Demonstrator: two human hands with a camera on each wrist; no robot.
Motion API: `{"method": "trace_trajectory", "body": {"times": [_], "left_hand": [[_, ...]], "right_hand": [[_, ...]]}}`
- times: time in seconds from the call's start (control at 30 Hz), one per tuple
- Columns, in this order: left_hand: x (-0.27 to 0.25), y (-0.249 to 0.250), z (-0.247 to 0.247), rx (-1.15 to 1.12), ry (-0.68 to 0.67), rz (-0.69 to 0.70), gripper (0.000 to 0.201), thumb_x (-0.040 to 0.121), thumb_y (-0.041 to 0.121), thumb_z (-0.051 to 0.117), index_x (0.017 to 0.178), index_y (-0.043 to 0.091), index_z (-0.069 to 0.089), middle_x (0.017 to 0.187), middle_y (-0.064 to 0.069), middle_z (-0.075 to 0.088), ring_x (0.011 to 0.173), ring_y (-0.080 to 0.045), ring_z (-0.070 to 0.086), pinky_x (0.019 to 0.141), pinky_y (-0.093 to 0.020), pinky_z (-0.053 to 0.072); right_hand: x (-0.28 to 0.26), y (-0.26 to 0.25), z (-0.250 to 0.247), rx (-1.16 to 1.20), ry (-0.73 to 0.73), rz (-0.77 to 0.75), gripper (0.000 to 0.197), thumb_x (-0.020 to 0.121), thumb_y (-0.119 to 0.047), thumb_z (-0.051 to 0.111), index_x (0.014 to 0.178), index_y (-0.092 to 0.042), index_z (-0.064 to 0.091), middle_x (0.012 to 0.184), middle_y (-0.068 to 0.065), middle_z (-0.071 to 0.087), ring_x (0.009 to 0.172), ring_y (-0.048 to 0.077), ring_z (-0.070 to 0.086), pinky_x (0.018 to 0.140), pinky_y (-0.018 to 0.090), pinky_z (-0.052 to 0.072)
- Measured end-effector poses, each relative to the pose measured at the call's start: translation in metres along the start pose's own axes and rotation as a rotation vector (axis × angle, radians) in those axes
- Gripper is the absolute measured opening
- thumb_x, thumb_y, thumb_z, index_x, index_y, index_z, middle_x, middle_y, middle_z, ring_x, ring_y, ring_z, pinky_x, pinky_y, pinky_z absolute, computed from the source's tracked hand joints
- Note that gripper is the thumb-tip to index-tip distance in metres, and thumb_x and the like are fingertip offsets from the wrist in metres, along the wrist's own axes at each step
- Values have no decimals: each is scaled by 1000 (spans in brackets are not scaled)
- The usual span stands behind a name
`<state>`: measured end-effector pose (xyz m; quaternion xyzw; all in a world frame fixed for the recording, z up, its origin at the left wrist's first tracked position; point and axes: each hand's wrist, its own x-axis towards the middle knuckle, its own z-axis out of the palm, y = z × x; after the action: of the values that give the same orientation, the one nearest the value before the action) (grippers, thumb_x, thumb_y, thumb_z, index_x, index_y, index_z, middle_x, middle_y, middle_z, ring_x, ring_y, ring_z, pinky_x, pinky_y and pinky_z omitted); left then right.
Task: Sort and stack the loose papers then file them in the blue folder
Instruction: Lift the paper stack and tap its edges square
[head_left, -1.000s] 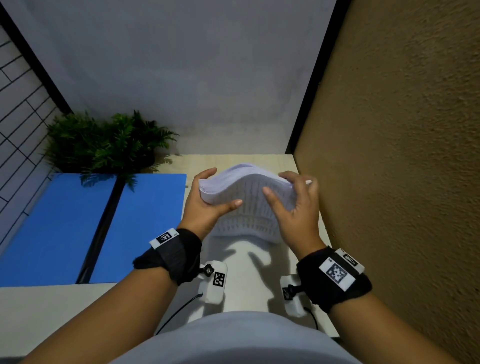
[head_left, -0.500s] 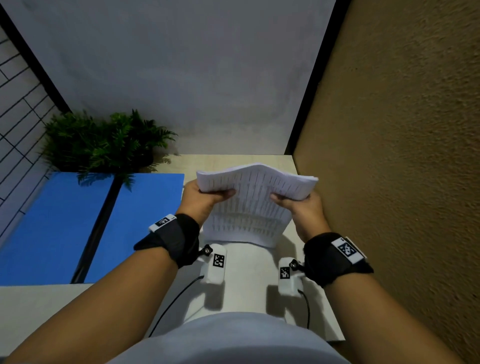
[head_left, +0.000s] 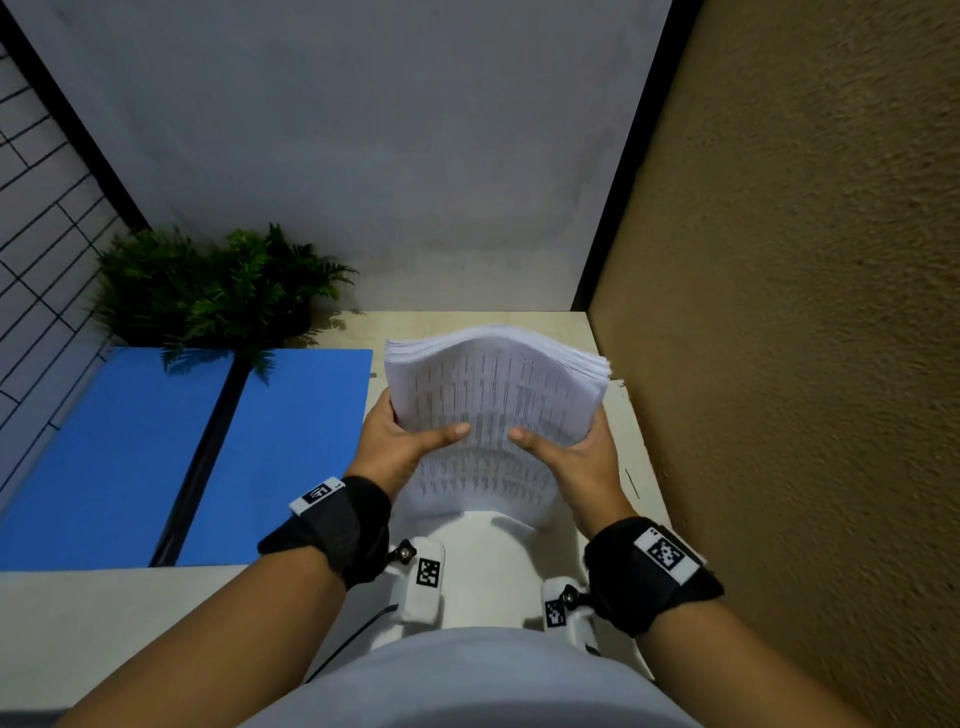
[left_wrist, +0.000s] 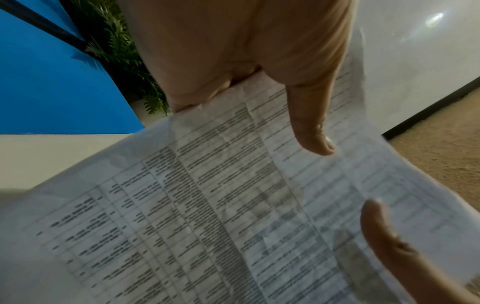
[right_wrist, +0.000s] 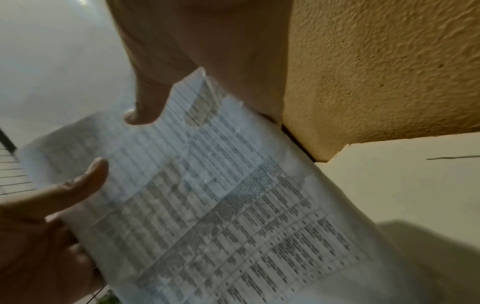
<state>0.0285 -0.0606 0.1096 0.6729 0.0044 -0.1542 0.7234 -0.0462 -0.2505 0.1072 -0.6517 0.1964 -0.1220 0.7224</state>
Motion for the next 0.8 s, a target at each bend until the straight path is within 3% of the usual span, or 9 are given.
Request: {"method": "trace_trajectory", "body": {"times": [0.07,0.17,0.3,0.43,0.5,0.57,0.63,0.7,0.8], "left_hand": [[0,-1,-1,0,11,4,84,49,26,92,125,15,60,117,-5,71,112,-23,66,83,-36,58],[1,0,-3,-20,18,2,86,47,27,94,125,12,62,116,-7,71,110,-23,66,83,-36,59],[2,-1,-1,-35,34,-48,57,64,6,88,118,10,67,111,-8,73,110,-26,65,96,-45,53],[5,0,-5,-18,35,-52,72,56,14,93,122,9,64,115,-9,71,115,-29,63,94,-45,54],[6,7,-11,49,123,52,82,57,11,93,129,10,55,124,-6,65,121,-27,58,98,-41,52],[5,20,-16,252,267,286,93,61,12,92,139,21,42,140,0,50,132,-19,47,109,-35,41],[1,38,-16,473,261,554,100,62,20,92,144,35,37,146,6,40,137,-15,38,111,-28,33],[-2,53,-7,608,109,676,83,64,21,90,137,34,51,138,10,46,133,-17,42,107,-22,35],[-2,55,7,566,6,578,32,70,16,83,101,20,77,113,0,70,108,-13,61,93,-26,47]], "right_hand": [[1,0,-1,-13,40,-2,86,51,-34,93,127,-23,53,120,2,66,112,19,65,90,45,58],[5,-4,-9,-24,-33,34,80,51,-32,93,122,-20,59,116,6,69,109,22,67,87,47,59],[14,-6,-18,-89,-45,109,90,44,-35,97,123,-16,58,116,7,69,112,26,65,90,47,57],[13,-20,-11,-230,-64,96,42,65,-5,87,103,-8,69,103,11,72,105,29,67,87,46,58],[13,-32,-12,-292,-6,35,22,73,-5,81,89,-17,70,94,5,72,98,25,67,80,42,58],[13,-47,-12,-360,3,-9,15,78,-11,77,85,-23,70,90,1,72,94,24,67,78,42,56],[11,-62,-8,-543,-37,-110,12,79,-18,75,87,-25,71,87,-2,72,88,22,67,77,40,56],[6,-77,1,-804,-103,-261,8,82,-24,73,89,-23,71,83,-4,71,82,19,66,71,35,54],[2,-84,16,-1097,-145,-499,13,82,-34,72,82,-22,68,78,-3,69,76,20,61,60,31,42]]}}
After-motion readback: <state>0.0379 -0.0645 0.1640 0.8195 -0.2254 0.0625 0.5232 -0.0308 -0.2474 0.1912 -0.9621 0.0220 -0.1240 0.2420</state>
